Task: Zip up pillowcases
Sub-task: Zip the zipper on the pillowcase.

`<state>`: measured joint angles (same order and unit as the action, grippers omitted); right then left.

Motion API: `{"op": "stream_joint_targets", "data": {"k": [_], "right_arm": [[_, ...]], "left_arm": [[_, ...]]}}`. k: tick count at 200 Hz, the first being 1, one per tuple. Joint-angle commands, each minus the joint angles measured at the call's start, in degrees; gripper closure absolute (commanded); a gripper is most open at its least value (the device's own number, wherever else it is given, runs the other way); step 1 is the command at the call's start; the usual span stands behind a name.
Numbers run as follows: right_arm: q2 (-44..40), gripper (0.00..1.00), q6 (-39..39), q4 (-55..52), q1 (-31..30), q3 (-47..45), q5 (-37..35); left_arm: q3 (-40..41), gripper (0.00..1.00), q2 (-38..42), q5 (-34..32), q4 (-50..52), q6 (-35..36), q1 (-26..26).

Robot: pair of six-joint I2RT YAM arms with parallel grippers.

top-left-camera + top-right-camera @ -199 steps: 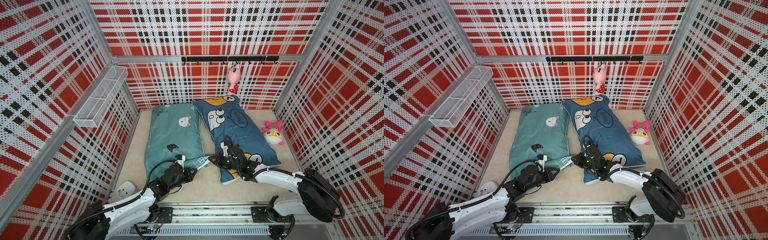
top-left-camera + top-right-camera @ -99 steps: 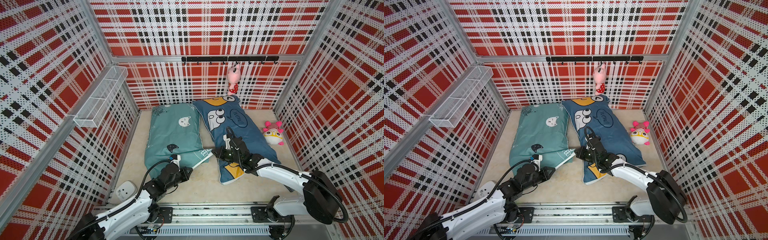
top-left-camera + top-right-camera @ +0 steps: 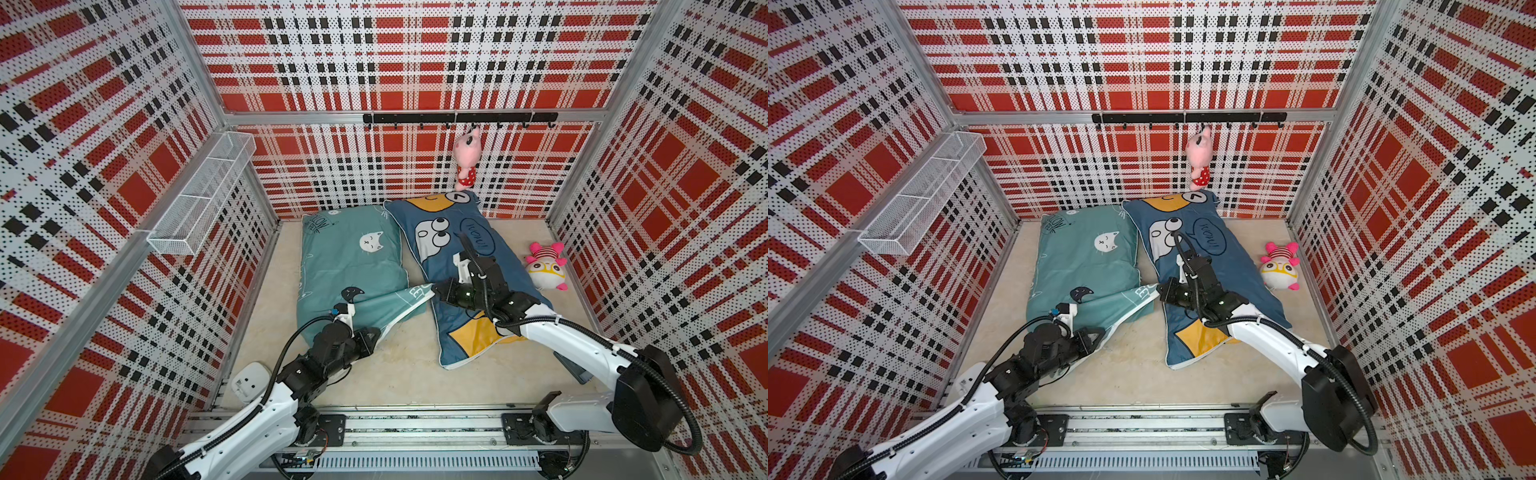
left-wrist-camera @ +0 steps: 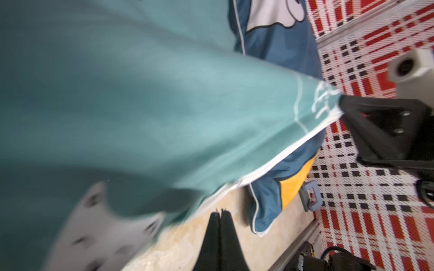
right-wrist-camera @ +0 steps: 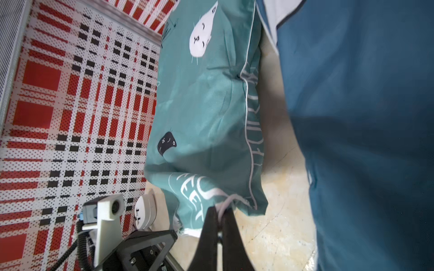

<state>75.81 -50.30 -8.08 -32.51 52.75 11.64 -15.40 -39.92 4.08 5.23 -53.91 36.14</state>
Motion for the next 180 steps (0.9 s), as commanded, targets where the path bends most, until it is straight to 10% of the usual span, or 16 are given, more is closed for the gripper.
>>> {"op": "stream_joint_targets", "data": {"k": [1, 62, 79, 98, 180], "right_arm": [[-2.4, 1.0, 3.5, -0.5, 3.2, 2.6, -4.3], [2.1, 1.0, 7.2, -4.7, 4.8, 7.9, 1.0], [2.5, 0.49, 9.4, -9.1, 5.5, 9.3, 2.0], [-0.5, 0.29, 10.6, -13.3, 5.6, 8.2, 1.6], [-7.4, 0.38, 1.2, -1.1, -1.5, -10.9, 5.1]], "left_arm": [[1.2, 1.0, 0.4, -0.5, 5.0, 0.4, -1.3], [1.7, 1.0, -1.9, 3.1, -1.6, -1.2, -0.9], [0.0, 1.0, -4.7, 3.0, -5.8, -2.4, 1.6], [-1.7, 1.0, -8.6, 2.9, -12.8, -4.5, 5.0], [-4.8, 0.63, -27.2, 2.1, -35.7, -10.1, 13.3]]}}
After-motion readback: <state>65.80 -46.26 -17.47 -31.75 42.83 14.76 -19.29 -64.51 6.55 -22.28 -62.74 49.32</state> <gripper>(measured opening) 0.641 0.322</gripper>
